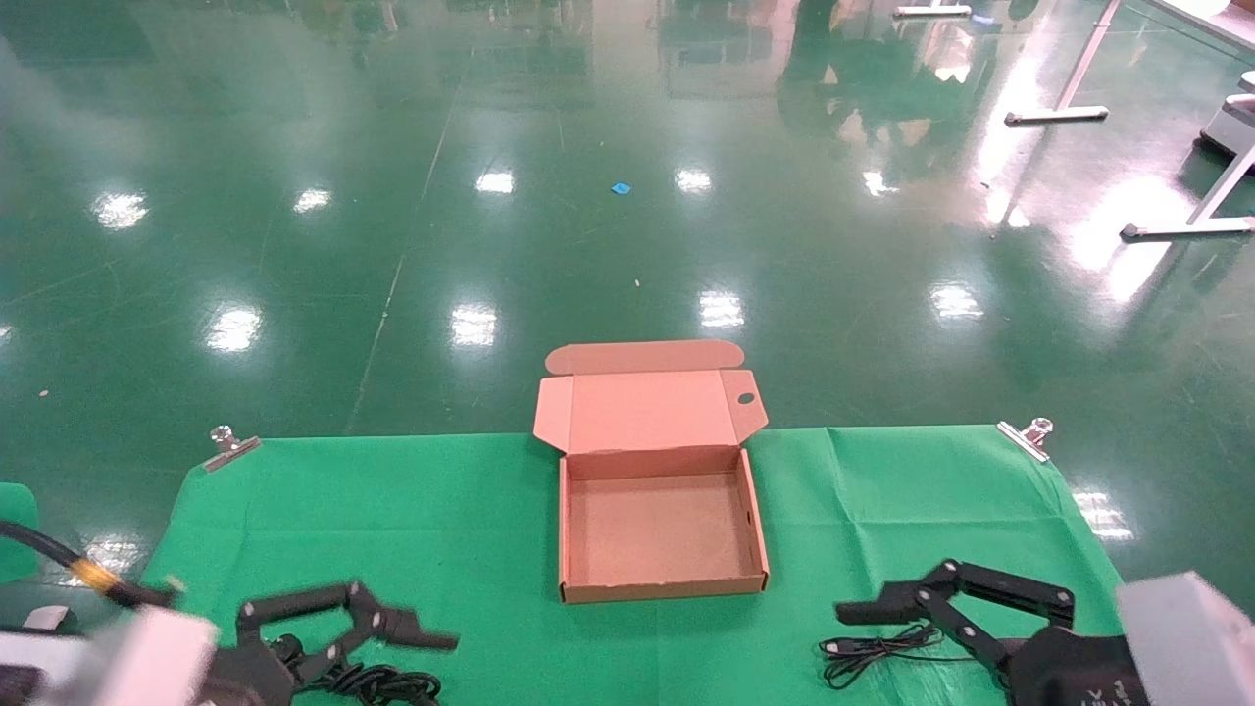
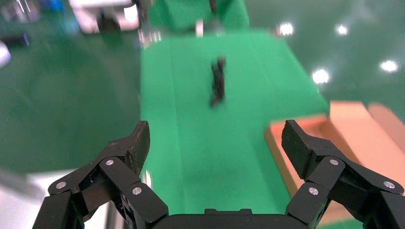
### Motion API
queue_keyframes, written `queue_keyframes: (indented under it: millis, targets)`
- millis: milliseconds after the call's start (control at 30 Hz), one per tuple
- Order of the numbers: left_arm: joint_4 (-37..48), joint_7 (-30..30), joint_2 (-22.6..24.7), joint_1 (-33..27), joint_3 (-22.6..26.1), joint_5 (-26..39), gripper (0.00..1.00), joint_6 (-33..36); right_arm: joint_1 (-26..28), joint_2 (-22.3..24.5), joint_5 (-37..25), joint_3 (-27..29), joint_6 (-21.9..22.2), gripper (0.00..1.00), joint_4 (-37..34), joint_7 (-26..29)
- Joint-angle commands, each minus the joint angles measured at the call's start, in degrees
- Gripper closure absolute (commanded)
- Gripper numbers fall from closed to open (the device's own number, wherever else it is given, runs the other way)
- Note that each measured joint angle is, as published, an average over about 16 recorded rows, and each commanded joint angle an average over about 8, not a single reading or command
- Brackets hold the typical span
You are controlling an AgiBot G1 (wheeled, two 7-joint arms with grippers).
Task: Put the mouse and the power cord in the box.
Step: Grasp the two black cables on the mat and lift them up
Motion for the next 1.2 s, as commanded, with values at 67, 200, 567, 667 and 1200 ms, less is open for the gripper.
queue_keyframes:
  millis: [67, 200, 567, 667, 1200]
  targets:
    - [0.55, 1.25, 0.34, -3.98, 4.74, 5.20, 0.00, 0.50, 2.09, 1.04, -4.51, -2.34, -0.76, 0.00, -0.94, -1.67]
    - [4.98, 3.57, 2.49, -8.41, 11.06, 10.45, 0.00, 0.44, 6.66, 0.55, -11.69, -7.30, -0.96, 0.00, -3.33, -5.08]
    - [28.95, 14.33, 12.85, -15.61, 23.54, 22.67, 0.00, -1.24, 20.30, -9.30, -35.61, -23.71, -0.38, 0.00, -19.22, -18.29]
    - [36.27, 18.60, 16.27, -17.34, 25.20, 25.64, 0.00, -2.55, 22.72, -13.35, -39.97, -26.91, 0.57, 0.00, -25.91, -22.45]
    - [61.66, 32.57, 28.61, -21.88, 28.78, 34.90, 0.00, -19.36, 27.59, -31.03, -48.44, -31.01, 18.57, 0.00, -55.54, -39.75]
